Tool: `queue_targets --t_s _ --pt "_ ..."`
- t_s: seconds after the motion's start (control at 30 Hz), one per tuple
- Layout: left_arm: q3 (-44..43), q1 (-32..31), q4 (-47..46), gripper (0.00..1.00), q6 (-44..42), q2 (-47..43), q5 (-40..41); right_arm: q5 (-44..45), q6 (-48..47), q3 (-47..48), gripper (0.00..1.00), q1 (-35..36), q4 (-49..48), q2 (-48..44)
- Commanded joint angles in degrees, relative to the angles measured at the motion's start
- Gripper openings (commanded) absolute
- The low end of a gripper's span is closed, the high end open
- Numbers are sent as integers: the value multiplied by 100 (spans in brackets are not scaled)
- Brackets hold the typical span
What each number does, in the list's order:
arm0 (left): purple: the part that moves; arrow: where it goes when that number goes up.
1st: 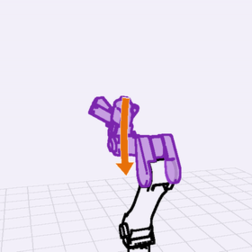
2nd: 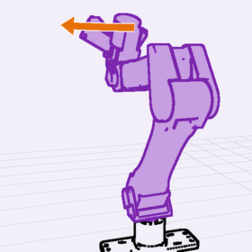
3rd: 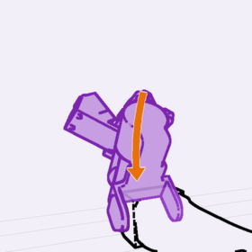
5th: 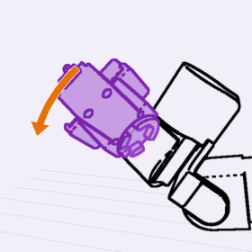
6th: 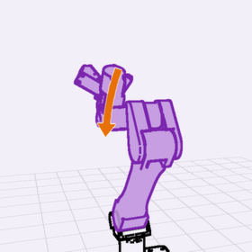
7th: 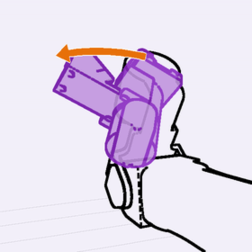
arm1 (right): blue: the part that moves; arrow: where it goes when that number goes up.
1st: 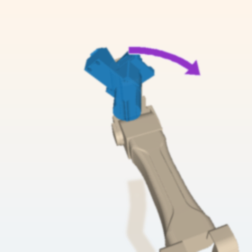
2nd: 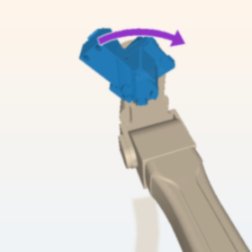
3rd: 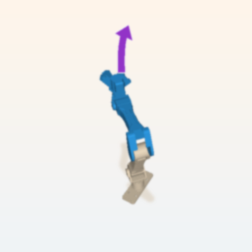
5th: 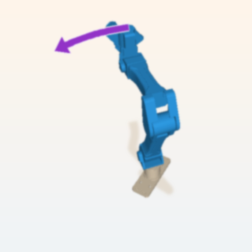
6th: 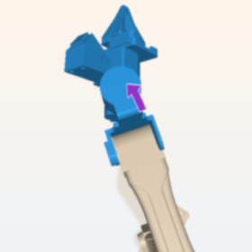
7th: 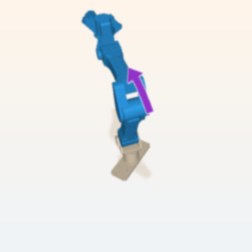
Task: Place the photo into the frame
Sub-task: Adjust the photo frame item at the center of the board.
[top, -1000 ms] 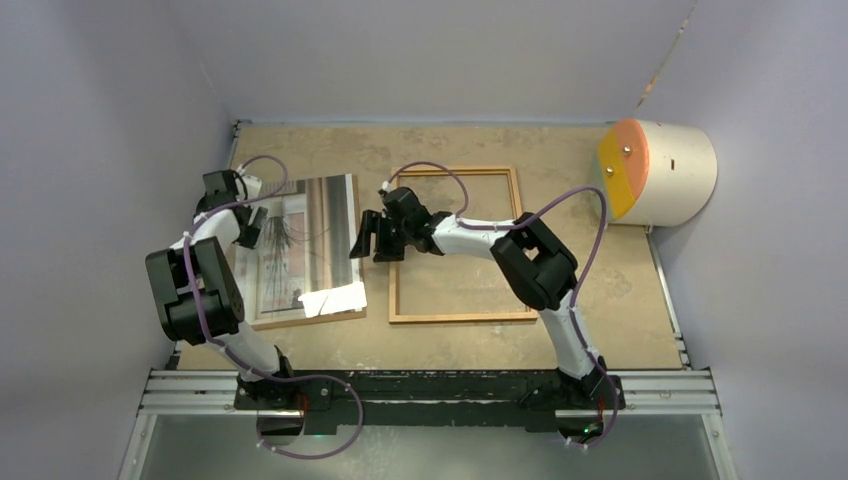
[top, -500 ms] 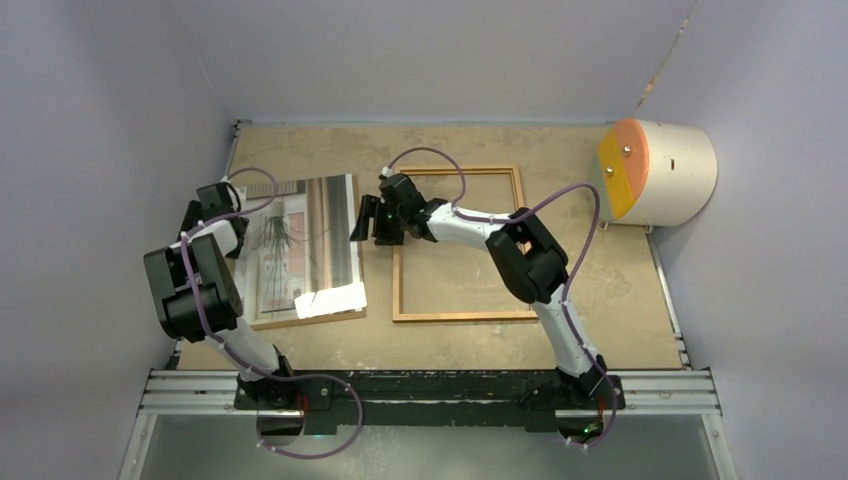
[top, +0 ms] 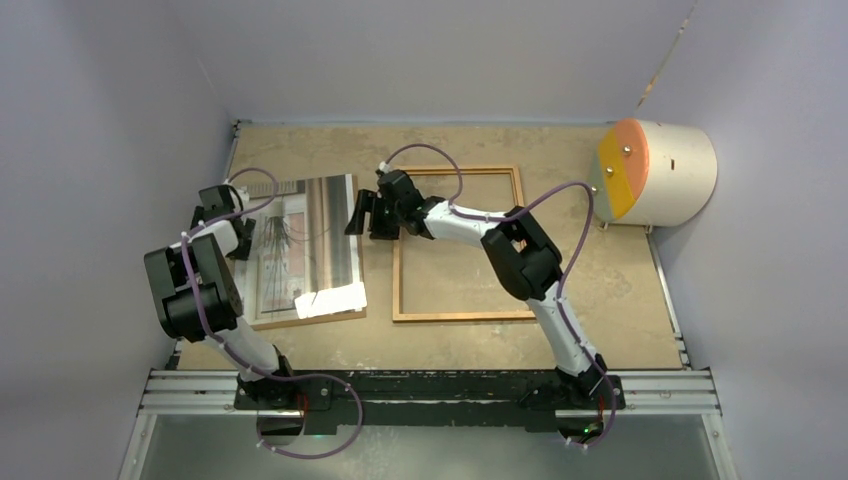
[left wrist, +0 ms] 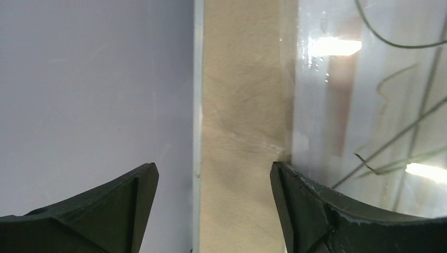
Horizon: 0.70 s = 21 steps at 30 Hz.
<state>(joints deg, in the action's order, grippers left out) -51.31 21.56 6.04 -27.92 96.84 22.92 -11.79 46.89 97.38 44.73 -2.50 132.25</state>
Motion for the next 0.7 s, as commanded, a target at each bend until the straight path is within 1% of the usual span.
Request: queue_targets --t_s 0.0,0.13,0.23,0.4,0.5,0.67 --pt "-174 -68 492 82 382 -282 -875 6 -93 208 75 -60 517 475" --pt "-260 -107 671 82 347 -243 -1175 11 -61 374 74 -61 490 606" --pt "-275 -132 773 82 324 -147 -1320 -98 -10 329 72 -52 395 635" --pt "-280 -148 850 83 340 -292 -1464 -232 72 179 70 -31 277 450" --pt "-196 -242 743 83 254 -301 -1321 -114 16 167 69 51 277 287" --pt "-61 -337 681 82 221 -64 -1178 90 -220 392 67 237 486 153"
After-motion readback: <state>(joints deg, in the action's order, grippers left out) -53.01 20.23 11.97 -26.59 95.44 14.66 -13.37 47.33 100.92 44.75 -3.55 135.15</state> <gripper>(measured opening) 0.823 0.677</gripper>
